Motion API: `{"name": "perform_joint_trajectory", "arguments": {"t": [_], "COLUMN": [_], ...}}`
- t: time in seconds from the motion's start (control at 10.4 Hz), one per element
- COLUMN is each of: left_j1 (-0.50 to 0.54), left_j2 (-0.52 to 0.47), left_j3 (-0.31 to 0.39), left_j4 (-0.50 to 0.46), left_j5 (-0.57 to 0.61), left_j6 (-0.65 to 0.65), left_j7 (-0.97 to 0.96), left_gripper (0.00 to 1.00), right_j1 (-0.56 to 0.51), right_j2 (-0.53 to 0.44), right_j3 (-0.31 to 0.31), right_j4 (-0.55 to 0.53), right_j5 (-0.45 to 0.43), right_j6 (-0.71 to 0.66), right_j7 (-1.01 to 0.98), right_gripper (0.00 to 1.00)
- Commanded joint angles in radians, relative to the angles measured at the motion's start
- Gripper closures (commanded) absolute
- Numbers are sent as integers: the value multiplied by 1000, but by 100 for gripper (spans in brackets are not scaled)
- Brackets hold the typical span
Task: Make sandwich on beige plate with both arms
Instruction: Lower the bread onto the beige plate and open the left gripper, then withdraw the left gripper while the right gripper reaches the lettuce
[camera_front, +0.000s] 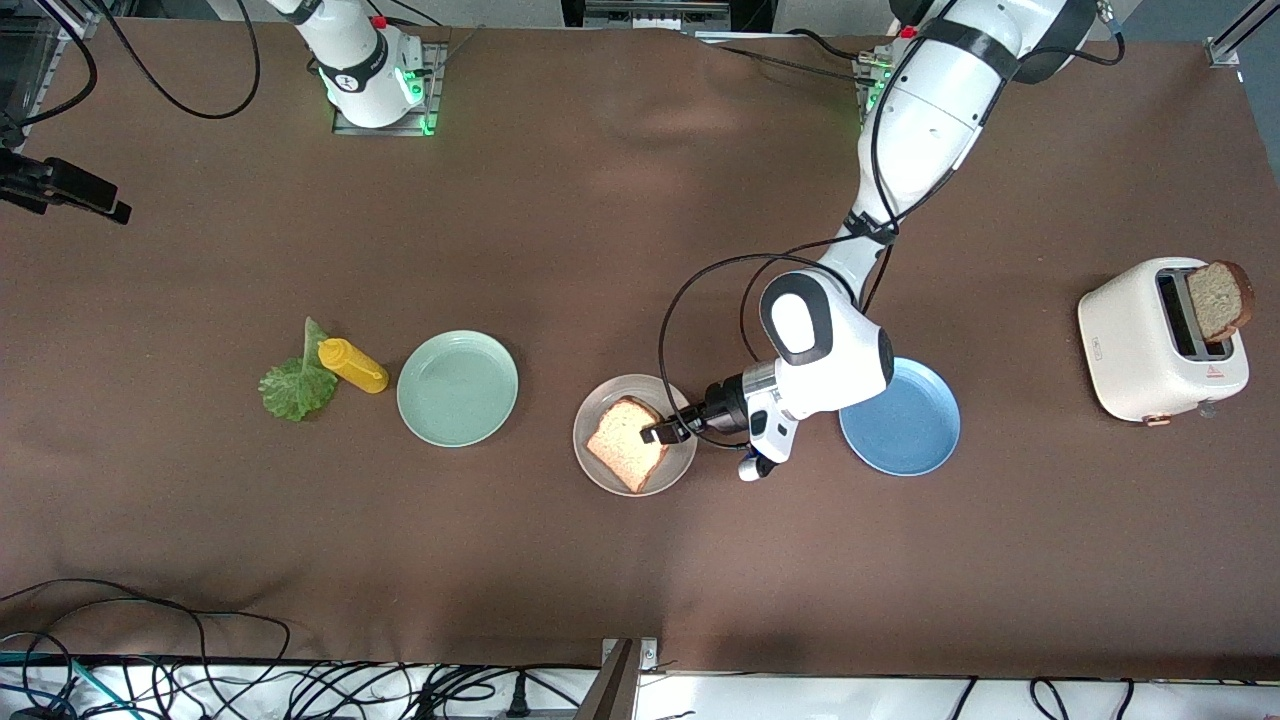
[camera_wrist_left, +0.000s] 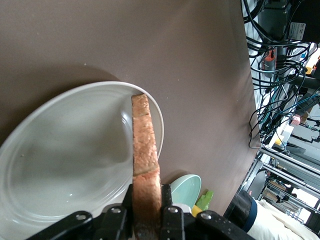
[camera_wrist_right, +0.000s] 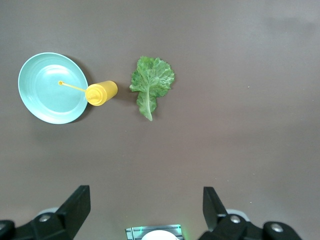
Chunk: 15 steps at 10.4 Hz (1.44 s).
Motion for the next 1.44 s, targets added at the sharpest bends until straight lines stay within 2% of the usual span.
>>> {"name": "perform_joint_trajectory", "arguments": {"t": [0.0,0.38,0.77,1.06,1.35], "left_j1": [19,61,136,281,390], "left_j2": [-4,-3,-1,-39,-154], "left_j3": [13,16,14,19,33], "left_j4": [5,-39,-44,-44,-41], "left_j5": [-8,12,162,384,680], "left_j6": [-4,-7,-41,-252,-470], "left_j7": [17,16,13,8,7], "left_gripper": [0,0,0,0,0], "right_j1": [-6,-6,-2,0,5], "right_j2": [3,3,9,65,119], "right_j3": [0,0,2,2,6], "right_j4": [17,16,11,9,6], "right_j5": [17,17,18,11,4], "right_j6": [-8,-6,-1,18,83], "right_j7": [-11,-9,-9,-11,-3], "right_gripper": [0,0,0,0,0]}}
